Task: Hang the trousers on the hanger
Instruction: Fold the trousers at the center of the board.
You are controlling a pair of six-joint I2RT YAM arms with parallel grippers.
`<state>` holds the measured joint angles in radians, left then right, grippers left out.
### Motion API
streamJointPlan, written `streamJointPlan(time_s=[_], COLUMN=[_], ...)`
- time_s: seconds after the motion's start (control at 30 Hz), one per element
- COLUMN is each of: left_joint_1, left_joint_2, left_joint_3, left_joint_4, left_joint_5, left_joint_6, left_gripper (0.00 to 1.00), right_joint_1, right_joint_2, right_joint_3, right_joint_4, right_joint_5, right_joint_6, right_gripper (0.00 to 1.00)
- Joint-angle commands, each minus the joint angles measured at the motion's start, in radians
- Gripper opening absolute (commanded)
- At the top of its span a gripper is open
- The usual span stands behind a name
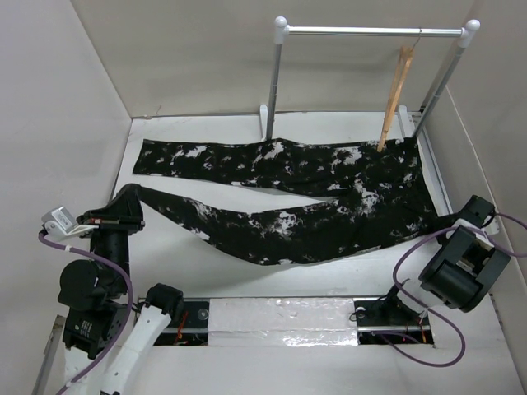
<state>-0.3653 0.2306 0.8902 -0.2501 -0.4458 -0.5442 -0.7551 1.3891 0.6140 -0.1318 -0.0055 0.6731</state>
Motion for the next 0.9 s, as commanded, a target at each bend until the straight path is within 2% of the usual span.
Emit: streamJointPlan(time_s=[0.0, 0.03, 0.13, 0.17, 0.23, 0.33, 0.4, 0.53, 0.7, 0.87], left_joint_1=[-0.006, -0.006, -0.006, -0.006, -0.006, -0.006, -0.006, -0.006, -0.006, -0.026], left_joint_2=[-0.014, -0.016, -0.022, -0.023, -0.022, -0.03, -0.045, -0.077, -0.066, -0.056], left_joint_3=[0.004, 0.009, 0.013, 0.021, 0.035, 0.068, 0.093, 0.122, 0.177, 0.213], left_joint_4=[0.089, 0.087, 0.083, 0.081, 0.068, 0.058, 0.051, 0.055, 0.022, -0.018], left_joint_5=[-0.036, -0.04, -0.071, -0.082, -0.129, -0.221, -0.311, -0.349, -0.335, -0.379], left_joint_6=[0.029, 0.032, 0.047, 0.052, 0.073, 0.105, 0.113, 0.122, 0.112, 0.107], left_gripper=[0.0, 0.0, 0.0, 0.0, 0.0, 0.0, 0.0, 0.0, 0.0, 0.0], right_joint_1=[0.023, 0.04, 0.076, 0.076, 0.089, 0.099, 0.099, 0.099, 0.108, 0.198], right_joint_2=[0.002, 0.017, 0.036, 0.013, -0.059, -0.275, -0.446, -0.681, -0.789, -0.841], right_joint_3=[0.015, 0.02, 0.058, 0.059, 0.056, 0.058, 0.055, 0.069, 0.225, 0.291], right_joint_4=[0.026, 0.021, -0.024, -0.029, -0.063, -0.155, -0.219, -0.335, -0.54, -0.646], right_joint_5=[-0.004, 0.001, 0.056, 0.061, 0.125, 0.206, 0.234, 0.233, 0.22, 0.387], right_joint_6=[0.003, 0.006, 0.005, -0.001, -0.026, -0.062, -0.064, -0.05, -0.061, -0.151], right_gripper=[0.38, 0.34, 0.03, 0.0, 0.0, 0.0, 0.0, 0.0, 0.0, 0.0])
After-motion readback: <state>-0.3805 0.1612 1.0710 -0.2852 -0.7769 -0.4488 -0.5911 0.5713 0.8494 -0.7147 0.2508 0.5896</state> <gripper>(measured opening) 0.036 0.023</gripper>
